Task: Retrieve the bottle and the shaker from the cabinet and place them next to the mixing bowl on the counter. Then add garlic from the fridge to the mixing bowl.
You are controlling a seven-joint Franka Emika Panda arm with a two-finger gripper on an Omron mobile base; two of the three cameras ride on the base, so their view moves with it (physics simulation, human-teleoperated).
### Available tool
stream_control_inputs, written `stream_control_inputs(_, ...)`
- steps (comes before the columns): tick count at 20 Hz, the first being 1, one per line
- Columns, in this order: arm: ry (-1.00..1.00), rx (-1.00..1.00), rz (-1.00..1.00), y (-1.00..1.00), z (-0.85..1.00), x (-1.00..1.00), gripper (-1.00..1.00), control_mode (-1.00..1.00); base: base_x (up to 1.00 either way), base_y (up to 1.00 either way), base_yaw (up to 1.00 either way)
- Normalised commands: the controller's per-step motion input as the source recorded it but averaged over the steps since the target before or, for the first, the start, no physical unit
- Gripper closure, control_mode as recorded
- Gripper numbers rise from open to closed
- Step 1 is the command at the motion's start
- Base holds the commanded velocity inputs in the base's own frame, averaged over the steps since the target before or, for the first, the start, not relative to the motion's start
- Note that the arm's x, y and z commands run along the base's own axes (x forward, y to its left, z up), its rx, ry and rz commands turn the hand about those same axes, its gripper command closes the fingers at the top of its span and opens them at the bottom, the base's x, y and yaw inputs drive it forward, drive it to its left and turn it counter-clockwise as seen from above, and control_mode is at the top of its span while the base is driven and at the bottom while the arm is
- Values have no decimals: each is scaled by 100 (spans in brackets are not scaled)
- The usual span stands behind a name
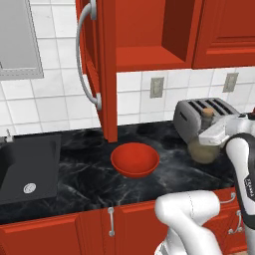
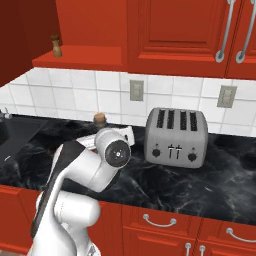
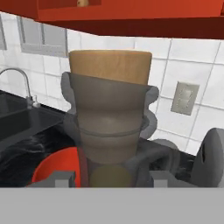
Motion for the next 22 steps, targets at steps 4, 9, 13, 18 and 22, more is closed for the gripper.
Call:
stream_control_inputs(4,0,1,22,8,-30,29,100,-100,0,0,0)
stream_control_inputs(9,0,0,14,7,-24,39,100,-100,0,0,0)
stream_control_inputs(13,0,0,3,0,-36,62,100,-100,0,0,0)
stream_control_inputs(18,0,0,0,1,-36,71,100,-100,0,0,0)
stream_control_inputs(22,0,0,0,5,-29,67,100,-100,0,0,0)
